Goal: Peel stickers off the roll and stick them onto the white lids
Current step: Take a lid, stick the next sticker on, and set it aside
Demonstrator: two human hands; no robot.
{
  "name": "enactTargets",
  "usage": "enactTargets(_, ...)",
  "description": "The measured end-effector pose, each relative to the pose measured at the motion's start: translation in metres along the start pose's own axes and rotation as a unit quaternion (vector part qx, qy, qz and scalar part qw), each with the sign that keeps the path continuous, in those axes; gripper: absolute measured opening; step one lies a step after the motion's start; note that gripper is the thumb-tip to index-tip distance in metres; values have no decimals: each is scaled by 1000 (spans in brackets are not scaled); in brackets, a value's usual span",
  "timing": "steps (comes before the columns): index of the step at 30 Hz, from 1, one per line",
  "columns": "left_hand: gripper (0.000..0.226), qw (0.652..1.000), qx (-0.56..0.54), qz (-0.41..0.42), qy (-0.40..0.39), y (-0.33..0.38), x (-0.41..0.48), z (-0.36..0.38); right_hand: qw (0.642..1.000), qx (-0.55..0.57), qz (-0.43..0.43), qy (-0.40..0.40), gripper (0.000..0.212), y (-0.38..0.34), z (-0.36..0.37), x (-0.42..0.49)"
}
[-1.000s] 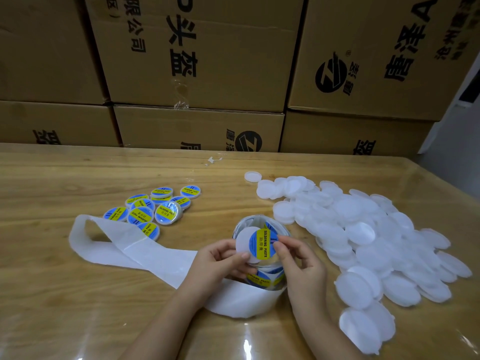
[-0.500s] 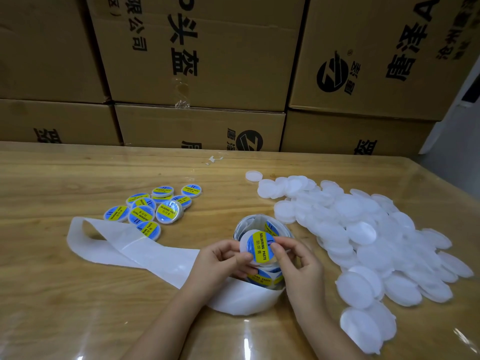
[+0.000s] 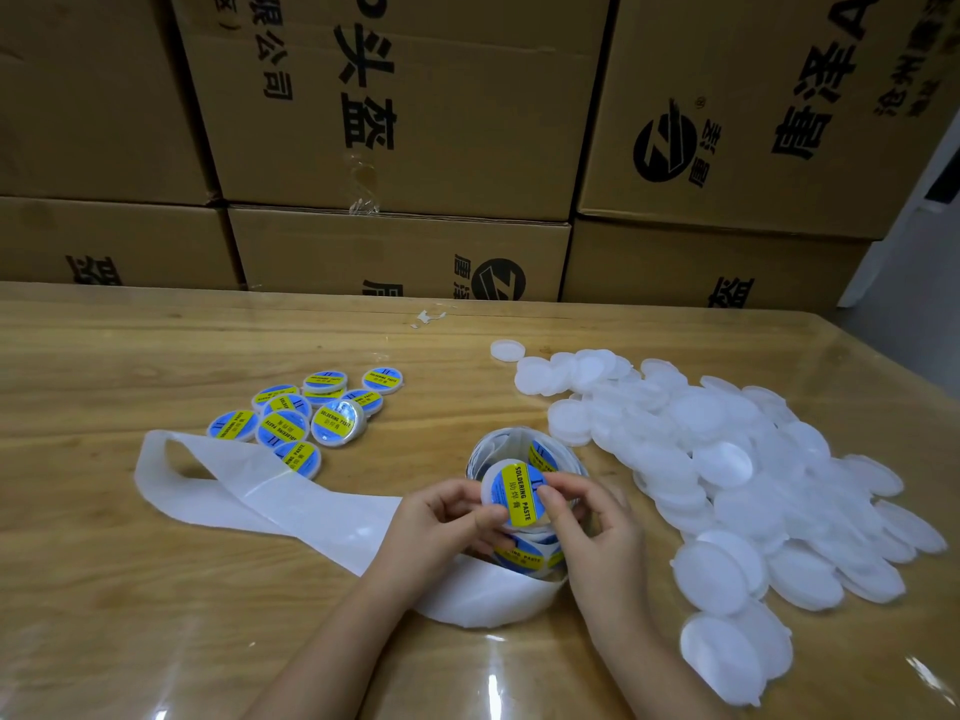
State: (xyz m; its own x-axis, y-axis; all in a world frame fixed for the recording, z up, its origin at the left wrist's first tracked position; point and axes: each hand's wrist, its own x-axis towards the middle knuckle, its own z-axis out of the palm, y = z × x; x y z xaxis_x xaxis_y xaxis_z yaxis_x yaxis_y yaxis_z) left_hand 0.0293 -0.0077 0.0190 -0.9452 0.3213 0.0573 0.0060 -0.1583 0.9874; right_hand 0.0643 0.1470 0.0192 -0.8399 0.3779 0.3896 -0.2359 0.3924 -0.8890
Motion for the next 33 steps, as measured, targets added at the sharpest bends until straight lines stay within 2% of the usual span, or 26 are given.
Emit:
enactTargets(5, 23, 1000, 12, 2, -1, 0, 0, 0, 999, -19, -25, 14, 33, -3, -1, -1)
enactTargets(10, 17, 1000, 16, 8, 2, 0, -1, 1, 995, -59, -67, 33, 38, -6, -1, -2)
enactTargets(19, 18, 999, 28, 26, -2, 2, -1, 3, 984, -117, -120, 61, 6, -8, 1, -2)
enactTargets(33, 9, 996, 60, 65, 0, 2, -4, 4, 977, -161, -123, 59, 8, -11, -1, -2)
